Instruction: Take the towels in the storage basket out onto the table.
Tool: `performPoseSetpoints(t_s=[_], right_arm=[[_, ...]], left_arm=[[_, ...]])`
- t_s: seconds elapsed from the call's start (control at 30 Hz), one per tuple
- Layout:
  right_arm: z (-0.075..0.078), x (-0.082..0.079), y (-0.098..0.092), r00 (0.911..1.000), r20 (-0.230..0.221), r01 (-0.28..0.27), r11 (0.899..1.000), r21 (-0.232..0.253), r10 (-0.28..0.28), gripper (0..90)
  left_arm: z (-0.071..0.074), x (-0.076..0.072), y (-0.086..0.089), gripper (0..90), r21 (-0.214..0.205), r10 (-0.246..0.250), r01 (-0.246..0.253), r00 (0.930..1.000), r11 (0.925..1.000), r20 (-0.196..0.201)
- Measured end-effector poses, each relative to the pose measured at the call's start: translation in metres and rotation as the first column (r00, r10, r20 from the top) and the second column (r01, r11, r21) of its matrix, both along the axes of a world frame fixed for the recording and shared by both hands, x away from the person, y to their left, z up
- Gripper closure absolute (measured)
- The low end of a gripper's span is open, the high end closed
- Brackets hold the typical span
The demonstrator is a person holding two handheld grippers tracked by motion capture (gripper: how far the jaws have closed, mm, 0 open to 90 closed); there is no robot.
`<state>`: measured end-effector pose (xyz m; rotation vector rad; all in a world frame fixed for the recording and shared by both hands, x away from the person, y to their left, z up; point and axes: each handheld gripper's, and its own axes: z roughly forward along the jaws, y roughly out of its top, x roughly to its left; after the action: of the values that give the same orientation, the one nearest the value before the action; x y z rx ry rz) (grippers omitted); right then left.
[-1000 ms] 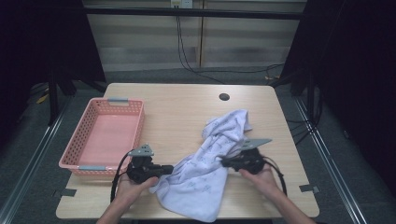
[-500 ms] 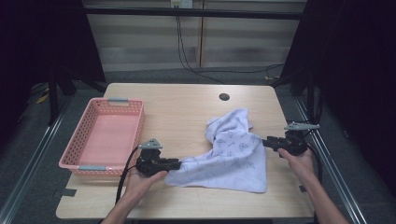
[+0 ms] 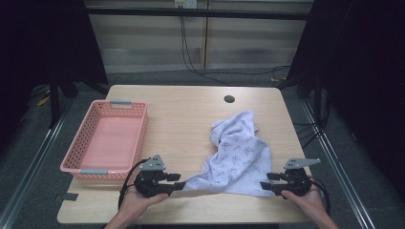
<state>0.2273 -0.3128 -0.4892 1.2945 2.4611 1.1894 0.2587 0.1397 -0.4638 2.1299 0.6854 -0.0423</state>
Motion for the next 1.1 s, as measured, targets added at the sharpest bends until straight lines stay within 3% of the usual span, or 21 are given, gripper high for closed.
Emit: performPoseSetpoints(t_s=[0.03,0.1,0.13,0.17,0.23,0.27,0.37,0.43,0.5,0.53,0.63,0.73,0.77,0.8,0.83,0.97,1.0,1.1], right_arm=[[-0.001,0.000,0.000,1.0000,-0.004,0.000,1.000,-0.010,0.000,43.1],[-0.008,0.001,0.001,0.9997,-0.017,-0.021,0.999,-0.031,0.020,41.3],[-0.008,0.001,0.003,0.9996,-0.004,-0.027,0.999,-0.043,0.027,41.2],[-0.008,0.001,0.004,0.9996,0.004,-0.028,0.998,-0.048,0.029,41.3],[-0.009,-0.001,0.005,0.9987,0.022,-0.044,0.997,-0.065,0.045,43.4],[-0.008,-0.003,0.005,0.9977,0.025,-0.061,0.996,-0.069,0.063,50.3],[-0.007,-0.007,0.006,0.9953,0.022,-0.091,0.992,-0.089,0.094,71.9],[-0.006,-0.009,0.008,0.9937,0.010,-0.110,0.989,-0.098,0.111,82.7],[-0.005,-0.010,0.005,0.9917,-0.027,-0.127,0.991,-0.052,0.126,87.6],[-0.003,-0.010,0.002,0.9921,-0.009,-0.125,0.992,-0.034,0.125,88.0],[0.008,-0.013,-0.014,0.9968,0.022,-0.078,0.996,0.036,0.077,88.4],[0.017,-0.018,-0.037,0.9984,0.055,-0.021,0.994,0.103,0.016,88.4],[0.017,-0.019,-0.040,0.9985,0.055,-0.010,0.992,0.123,0.003,88.4],[0.017,-0.019,-0.040,0.9984,0.057,-0.008,0.993,0.115,0.001,88.4],[0.017,-0.019,-0.039,0.9982,0.060,-0.012,0.995,0.102,0.005,88.4],[0.013,-0.016,-0.029,0.9984,0.046,-0.038,0.994,0.098,0.033,88.4],[0.012,-0.016,-0.028,0.9986,0.041,-0.037,0.995,0.093,0.033,88.4],[0.010,-0.015,-0.025,0.9987,0.032,-0.043,0.995,0.087,0.040,88.3]], left_arm=[[-0.004,0.002,-0.001,51.1,0.019,0.014,-0.014,0.9999,0.9997,-0.010],[-0.009,0.006,-0.003,51.0,0.033,-0.005,0.006,1.0000,0.9994,-0.008],[-0.010,0.008,-0.004,55.3,0.044,-0.008,0.009,0.9998,0.9990,-0.020],[-0.010,0.008,-0.004,67.1,0.044,-0.008,0.009,0.9998,0.9990,-0.020],[-0.011,0.013,-0.005,82.7,-0.012,-0.002,0.002,0.9991,0.9999,-0.042],[-0.008,0.014,-0.004,86.7,-0.040,0.006,-0.007,0.9994,0.9992,-0.033],[0.003,0.018,0.002,87.7,-0.143,0.030,-0.036,0.9987,0.9891,-0.041],[0.010,0.019,0.006,87.9,-0.171,0.061,-0.066,0.9975,0.9830,-0.037],[0.013,0.021,0.012,87.9,-0.175,0.110,-0.116,0.9930,0.9777,-0.043],[0.013,0.023,0.015,88.0,-0.179,0.122,-0.130,0.9910,0.9752,-0.056],[0.010,0.024,0.017,87.9,-0.151,0.145,-0.153,0.9874,0.9766,-0.063],[-0.004,0.025,0.011,86.0,-0.076,0.162,-0.171,0.9808,0.9824,-0.109],[-0.008,0.024,0.008,81.1,-0.059,0.169,-0.177,0.9780,0.9824,-0.122],[-0.013,0.024,0.005,75.5,-0.030,0.164,-0.169,0.9786,0.9851,-0.124],[-0.015,0.023,0.003,70.4,-0.026,0.142,-0.146,0.9822,0.9890,-0.123],[0.003,0.013,0.006,58.2,-0.088,0.121,-0.123,0.9922,0.9884,-0.029],[0.008,0.008,0.006,60.9,-0.109,0.108,-0.108,0.9941,0.9881,-0.005],[0.017,0.000,0.003,61.9,-0.107,0.082,-0.077,0.9959,0.9913,0.039]])
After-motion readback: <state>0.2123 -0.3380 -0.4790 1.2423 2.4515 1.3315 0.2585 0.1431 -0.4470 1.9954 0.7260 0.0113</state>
